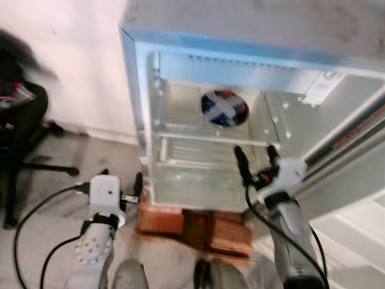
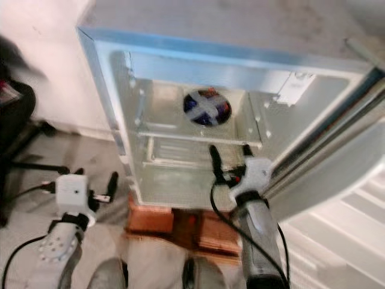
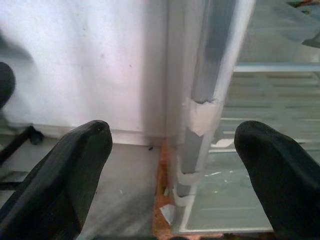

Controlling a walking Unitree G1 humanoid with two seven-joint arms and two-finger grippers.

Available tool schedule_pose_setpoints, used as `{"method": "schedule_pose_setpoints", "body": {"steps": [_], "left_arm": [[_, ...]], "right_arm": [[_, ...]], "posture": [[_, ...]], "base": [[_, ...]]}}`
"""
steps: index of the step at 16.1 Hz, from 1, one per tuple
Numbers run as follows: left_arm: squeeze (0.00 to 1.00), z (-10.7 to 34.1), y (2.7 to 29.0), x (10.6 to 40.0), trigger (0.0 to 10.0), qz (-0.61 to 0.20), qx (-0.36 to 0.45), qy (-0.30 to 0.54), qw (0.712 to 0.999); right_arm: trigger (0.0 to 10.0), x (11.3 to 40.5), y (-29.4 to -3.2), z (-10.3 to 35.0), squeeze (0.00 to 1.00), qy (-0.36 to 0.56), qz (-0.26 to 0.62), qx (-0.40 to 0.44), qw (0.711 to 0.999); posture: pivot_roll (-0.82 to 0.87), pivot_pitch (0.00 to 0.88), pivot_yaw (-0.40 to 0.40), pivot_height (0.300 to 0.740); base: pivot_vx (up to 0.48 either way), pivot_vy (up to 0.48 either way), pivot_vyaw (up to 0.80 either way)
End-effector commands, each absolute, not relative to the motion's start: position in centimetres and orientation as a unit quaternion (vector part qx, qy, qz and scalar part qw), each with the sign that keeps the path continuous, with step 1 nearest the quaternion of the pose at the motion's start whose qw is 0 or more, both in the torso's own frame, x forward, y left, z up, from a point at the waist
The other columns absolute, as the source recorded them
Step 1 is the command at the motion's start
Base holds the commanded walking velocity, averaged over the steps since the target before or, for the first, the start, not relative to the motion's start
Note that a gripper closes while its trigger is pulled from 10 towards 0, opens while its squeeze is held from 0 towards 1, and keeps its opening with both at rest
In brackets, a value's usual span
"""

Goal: Restocking fridge

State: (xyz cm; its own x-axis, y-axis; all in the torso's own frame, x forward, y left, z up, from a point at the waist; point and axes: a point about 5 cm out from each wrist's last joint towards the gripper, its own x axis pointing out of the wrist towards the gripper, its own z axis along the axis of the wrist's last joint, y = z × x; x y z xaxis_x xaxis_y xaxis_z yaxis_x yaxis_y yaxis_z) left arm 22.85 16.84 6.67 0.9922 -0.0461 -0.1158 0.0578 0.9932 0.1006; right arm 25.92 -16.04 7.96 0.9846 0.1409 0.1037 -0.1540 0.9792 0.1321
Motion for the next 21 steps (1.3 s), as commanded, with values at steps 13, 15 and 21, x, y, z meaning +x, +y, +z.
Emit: {"method": "schedule_pose_setpoints", "body": {"steps": [13, 15, 21], "left_arm": [[0.00, 5.2, 16.2, 25.1, 10.0, -0.078, 0.075, 0.055, 0.993], [0.00, 4.8, 16.3, 24.6, 10.0, -0.075, 0.075, 0.061, 0.993], [0.00, 4.8, 17.0, 24.6, 10.0, -0.060, 0.080, 0.059, 0.993]], "right_arm": [[10.0, 25.3, -17.4, 6.4, 0.00, -0.008, 0.013, 0.047, 0.999], [10.0, 25.5, -17.6, 6.5, 0.00, -0.007, 0.014, 0.044, 0.999], [10.0, 26.2, -17.6, 7.0, 0.00, -0.008, 0.030, 0.027, 0.999]], "posture": [[0.11, 0.023, -0.025, 0.740], [0.12, 0.026, -0.032, 0.740], [0.12, 0.037, -0.043, 0.740]], "base": [[-0.267, 0.000, 0.00], [-0.261, 0.000, 0.00], [-0.250, 0.000, -0.40]]}}
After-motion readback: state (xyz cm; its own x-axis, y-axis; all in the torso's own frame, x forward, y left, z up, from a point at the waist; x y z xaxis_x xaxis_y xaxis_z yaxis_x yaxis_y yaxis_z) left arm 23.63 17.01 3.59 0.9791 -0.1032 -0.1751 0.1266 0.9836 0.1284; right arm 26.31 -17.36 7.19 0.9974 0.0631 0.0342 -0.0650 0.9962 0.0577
